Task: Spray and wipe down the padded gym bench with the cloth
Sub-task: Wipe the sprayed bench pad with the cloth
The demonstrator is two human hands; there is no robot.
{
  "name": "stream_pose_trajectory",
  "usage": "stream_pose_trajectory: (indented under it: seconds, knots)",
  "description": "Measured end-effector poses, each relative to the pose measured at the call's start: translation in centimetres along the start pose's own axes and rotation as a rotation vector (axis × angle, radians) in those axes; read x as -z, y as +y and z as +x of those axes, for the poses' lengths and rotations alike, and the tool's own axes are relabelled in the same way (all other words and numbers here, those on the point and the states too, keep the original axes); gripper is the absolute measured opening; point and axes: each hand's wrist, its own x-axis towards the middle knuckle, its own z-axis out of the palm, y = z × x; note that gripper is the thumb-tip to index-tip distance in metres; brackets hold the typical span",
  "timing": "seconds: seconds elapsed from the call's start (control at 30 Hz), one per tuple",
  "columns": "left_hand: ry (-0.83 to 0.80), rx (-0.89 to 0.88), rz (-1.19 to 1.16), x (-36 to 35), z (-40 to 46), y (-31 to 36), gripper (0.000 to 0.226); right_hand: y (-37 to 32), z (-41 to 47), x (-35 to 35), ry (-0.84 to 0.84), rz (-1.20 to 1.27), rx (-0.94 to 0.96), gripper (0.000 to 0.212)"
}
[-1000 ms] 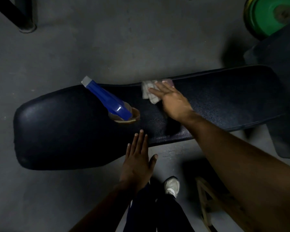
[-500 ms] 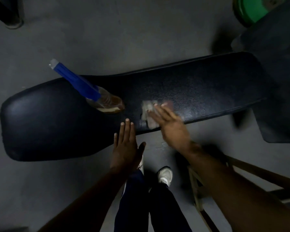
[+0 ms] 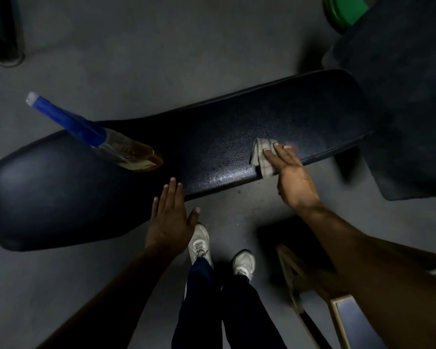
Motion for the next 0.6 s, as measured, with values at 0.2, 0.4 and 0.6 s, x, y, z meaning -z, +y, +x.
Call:
stream_pose_trajectory:
  seconds: [0.2,0.4,0.6]
  knots:
    - [0.013,0.074,-0.031,1.0,-0.5,-1.4,0.078,-5.2,3.6,-1.0,0.04,0.105,-0.008,0.078]
    - [-0.012,0.128,-0.024,1.4,-1.5,-4.1,0.079,-13.6,1.8,-4.2,-0.094,-0.063,0.286,0.062]
    - [-0.083,0.062,0.002,1.5,-2.6,-6.7,0.081,-16.8,-4.0,-10.7,-0.214,-0.161,0.423,0.073]
